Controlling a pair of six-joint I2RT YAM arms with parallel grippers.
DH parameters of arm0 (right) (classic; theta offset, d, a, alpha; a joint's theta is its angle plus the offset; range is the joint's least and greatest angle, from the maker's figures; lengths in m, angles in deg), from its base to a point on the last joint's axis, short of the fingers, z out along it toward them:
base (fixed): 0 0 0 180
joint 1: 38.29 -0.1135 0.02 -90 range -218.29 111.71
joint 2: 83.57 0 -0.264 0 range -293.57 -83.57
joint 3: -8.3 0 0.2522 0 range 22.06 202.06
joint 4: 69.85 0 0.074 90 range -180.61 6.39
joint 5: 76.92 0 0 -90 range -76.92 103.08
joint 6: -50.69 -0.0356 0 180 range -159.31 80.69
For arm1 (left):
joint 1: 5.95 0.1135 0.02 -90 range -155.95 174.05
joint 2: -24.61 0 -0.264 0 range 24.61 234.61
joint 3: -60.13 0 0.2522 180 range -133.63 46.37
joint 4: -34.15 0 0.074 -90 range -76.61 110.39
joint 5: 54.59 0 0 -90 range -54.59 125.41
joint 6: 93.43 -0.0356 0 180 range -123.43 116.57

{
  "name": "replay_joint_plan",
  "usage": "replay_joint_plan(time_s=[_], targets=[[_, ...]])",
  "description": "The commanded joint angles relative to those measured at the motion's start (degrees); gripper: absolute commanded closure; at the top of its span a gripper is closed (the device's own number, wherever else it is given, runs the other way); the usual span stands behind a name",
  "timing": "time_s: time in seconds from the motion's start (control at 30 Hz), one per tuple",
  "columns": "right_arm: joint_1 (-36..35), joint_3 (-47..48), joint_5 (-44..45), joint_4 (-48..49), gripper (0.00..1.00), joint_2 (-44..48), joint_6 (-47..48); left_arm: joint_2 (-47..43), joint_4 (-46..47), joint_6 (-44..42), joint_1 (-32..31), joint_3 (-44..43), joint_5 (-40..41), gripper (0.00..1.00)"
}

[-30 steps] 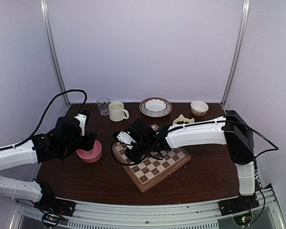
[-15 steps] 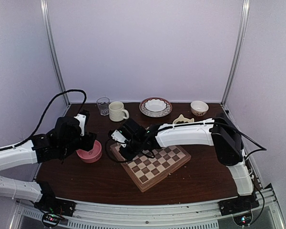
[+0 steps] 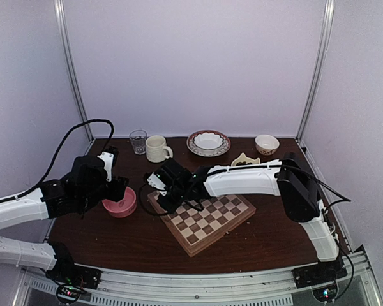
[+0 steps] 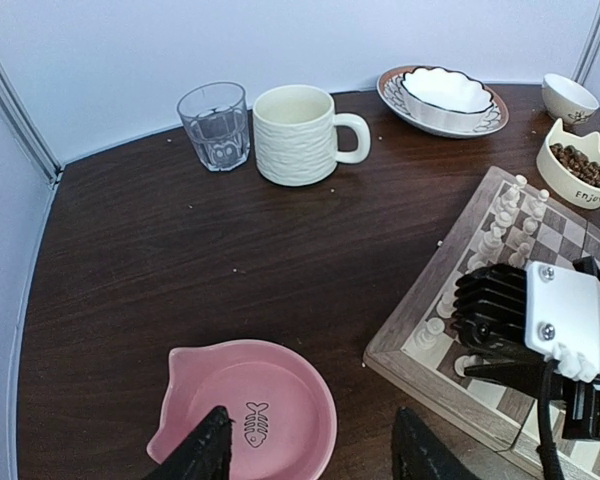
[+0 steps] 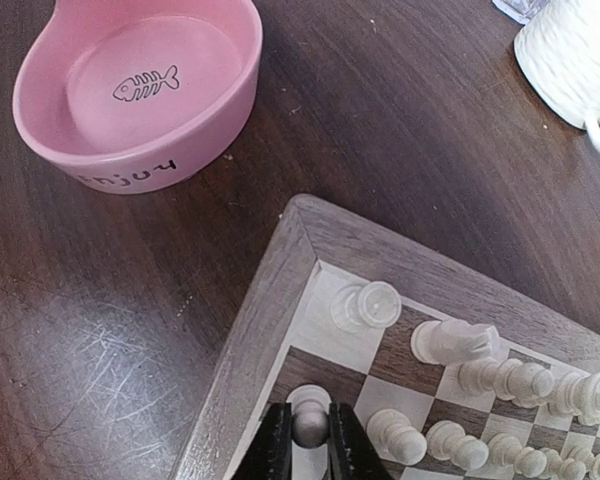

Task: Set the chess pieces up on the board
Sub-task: Place the pawn at h2, then reset both arms

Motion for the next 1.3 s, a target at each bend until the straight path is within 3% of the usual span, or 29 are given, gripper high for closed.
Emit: replay_joint_plan(time_s=[0.0, 0.57, 0.8, 0.9, 1.0, 1.13, 1.27], targets=[[-0.05, 2.34, 1.65, -0.63, 0.85, -1.34, 0.15, -0.42, 0.84, 0.24, 0.42, 0.43, 0.35, 0.45], [-0.05, 4.45, 0.89, -2.21, 0.69, -0.41, 0.72, -0.16, 0.68, 0.51, 0.37, 0.35, 0.43, 0.45], [-0.06, 1.38, 0.77, -1.35, 0.52, 8.51, 1.63, 0.03, 0.38, 0.34, 0.44, 0.26, 0.59, 0.43], [-0.05, -5.04, 1.58, 1.82, 0.41, 14.54, 2.02, -0.43, 0.17, -0.01, 0.38, 0.33, 0.52, 0.39], [-0.07, -13.35, 3.72, 6.27, 0.18, 22.13, 2.27, -1.45, 0.06, -0.15, 0.41, 0.74, 0.43, 0.3], [-0.05, -27.24, 8.66, 13.11, 0.03, 33.35, 2.56, -2.92, 0.72, -0.71, 0.37, 1.76, -0.06, 0.23], [0.19, -39.73, 16.4, 17.42, 0.01, 44.44, 3.04, -4.05, 1.13, -1.39, 0.37, 2.26, -1.29, 0.03]])
